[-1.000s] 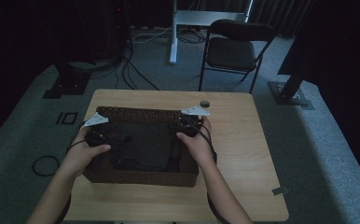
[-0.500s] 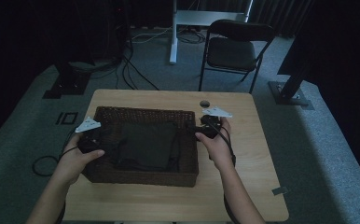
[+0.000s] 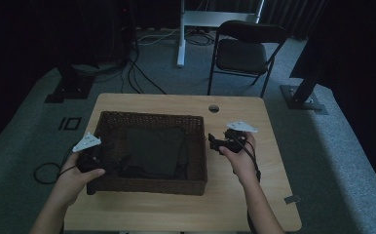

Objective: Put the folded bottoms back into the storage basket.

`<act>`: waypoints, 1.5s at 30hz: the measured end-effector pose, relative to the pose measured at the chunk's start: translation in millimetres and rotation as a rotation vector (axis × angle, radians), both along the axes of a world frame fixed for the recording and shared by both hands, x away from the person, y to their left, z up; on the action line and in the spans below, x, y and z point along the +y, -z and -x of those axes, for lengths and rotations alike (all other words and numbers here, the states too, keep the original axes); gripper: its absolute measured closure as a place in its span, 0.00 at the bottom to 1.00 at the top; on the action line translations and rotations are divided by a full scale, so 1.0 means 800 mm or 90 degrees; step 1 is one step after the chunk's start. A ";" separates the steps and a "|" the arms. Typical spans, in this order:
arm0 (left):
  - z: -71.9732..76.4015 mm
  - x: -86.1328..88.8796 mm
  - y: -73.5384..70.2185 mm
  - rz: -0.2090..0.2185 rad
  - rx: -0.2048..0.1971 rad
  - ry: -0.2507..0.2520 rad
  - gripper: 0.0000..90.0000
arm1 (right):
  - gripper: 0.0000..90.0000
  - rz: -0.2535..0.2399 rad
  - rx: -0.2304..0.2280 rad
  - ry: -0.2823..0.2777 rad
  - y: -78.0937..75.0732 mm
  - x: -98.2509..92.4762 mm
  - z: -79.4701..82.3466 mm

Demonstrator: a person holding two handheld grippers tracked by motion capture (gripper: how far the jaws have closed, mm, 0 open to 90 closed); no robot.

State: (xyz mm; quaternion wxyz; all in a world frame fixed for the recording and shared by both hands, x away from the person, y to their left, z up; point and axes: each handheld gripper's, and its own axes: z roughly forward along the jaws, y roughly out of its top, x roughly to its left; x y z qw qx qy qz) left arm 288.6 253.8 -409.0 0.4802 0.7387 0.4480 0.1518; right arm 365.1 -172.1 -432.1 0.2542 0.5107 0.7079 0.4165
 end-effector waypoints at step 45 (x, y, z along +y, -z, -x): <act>0.123 0.017 0.071 0.022 -0.071 -0.044 0.19 | 0.16 -0.006 0.036 0.063 0.086 -0.083 0.043</act>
